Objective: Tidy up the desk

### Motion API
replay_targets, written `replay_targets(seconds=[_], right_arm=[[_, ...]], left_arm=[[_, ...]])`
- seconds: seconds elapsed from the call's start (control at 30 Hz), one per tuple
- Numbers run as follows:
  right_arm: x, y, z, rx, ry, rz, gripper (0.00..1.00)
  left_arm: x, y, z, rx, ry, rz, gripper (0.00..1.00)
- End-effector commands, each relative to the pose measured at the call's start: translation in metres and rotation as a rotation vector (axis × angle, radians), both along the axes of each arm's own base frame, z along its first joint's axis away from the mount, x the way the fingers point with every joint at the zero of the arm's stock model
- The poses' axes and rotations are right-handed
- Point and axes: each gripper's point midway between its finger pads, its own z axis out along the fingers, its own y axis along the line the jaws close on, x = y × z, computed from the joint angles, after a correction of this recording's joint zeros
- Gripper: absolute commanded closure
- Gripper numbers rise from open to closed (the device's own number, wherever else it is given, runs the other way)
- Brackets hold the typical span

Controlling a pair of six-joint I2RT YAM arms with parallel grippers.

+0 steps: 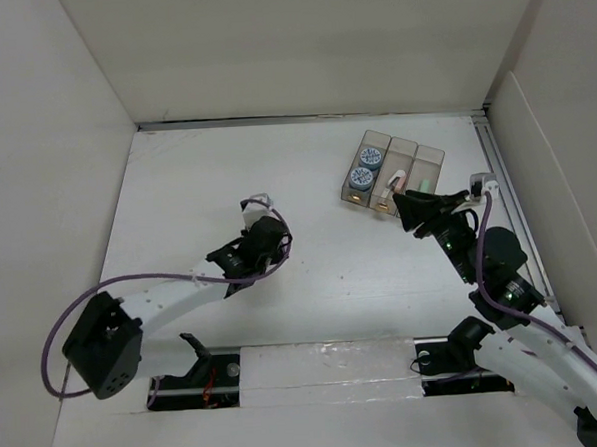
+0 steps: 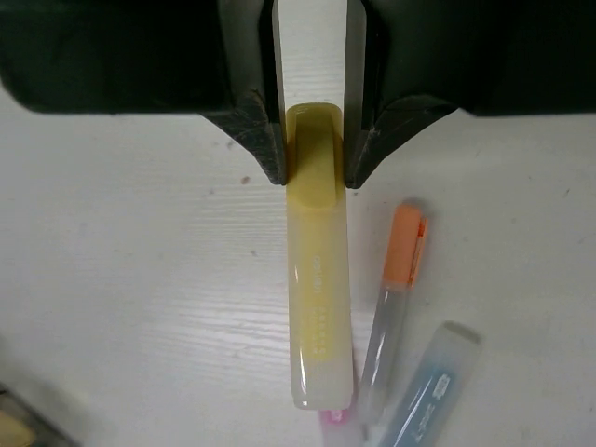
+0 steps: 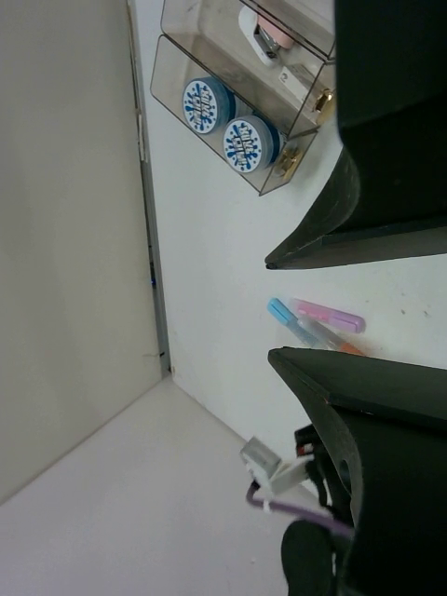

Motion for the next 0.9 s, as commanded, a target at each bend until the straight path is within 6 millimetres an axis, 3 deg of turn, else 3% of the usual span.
replay_targets(seconds=[0.0,0.1,0.13,0.27,0.47,0.5,0.53,0.57,0.63,0.67,0.7,0.87], right_arm=[[-0.003,0.0,0.019,0.035,-0.056,0.005,0.55],[-0.004,-0.001,0.021,0.039,-0.06,0.004,0.55],[-0.004,-0.002,0.021,0.042,-0.062,0.001,0.55],[-0.006,-0.006,0.024,0.048,-0.07,-0.01,0.55],[-0.018,-0.022,0.036,0.082,-0.107,-0.044,0.55],[-0.02,-0.024,0.035,0.082,-0.107,-0.047,0.56],[-0.023,-0.026,0.037,0.09,-0.116,-0.047,0.56],[-0.025,-0.029,0.039,0.097,-0.126,-0.055,0.55],[-0.032,-0.034,0.044,0.115,-0.147,-0.054,0.56],[-0.034,-0.039,0.046,0.126,-0.156,-0.068,0.56],[-0.036,-0.04,0.047,0.129,-0.16,-0.068,0.56],[-0.037,-0.046,0.049,0.139,-0.16,-0.088,0.56]], left_arm=[[-0.002,-0.008,0.051,-0.134,-0.084,-0.02,1.0],[-0.006,-0.026,0.081,-0.244,-0.146,-0.121,1.0],[-0.001,-0.039,0.1,-0.313,-0.205,-0.156,1.0],[-0.004,-0.083,0.125,-0.432,-0.25,-0.314,1.0],[0.0,-0.18,0.152,-0.521,-0.298,-0.519,1.0],[0.008,-0.203,0.155,-0.527,-0.302,-0.54,1.0],[0.015,-0.212,0.162,-0.534,-0.322,-0.545,1.0],[0.007,-0.23,0.164,-0.553,-0.307,-0.61,1.0],[0.016,-0.261,0.169,-0.579,-0.318,-0.649,1.0],[0.022,-0.281,0.156,-0.588,-0.294,-0.679,1.0],[0.024,-0.285,0.173,-0.609,-0.323,-0.682,1.0],[0.047,-0.331,0.16,-0.629,-0.303,-0.712,1.0]])
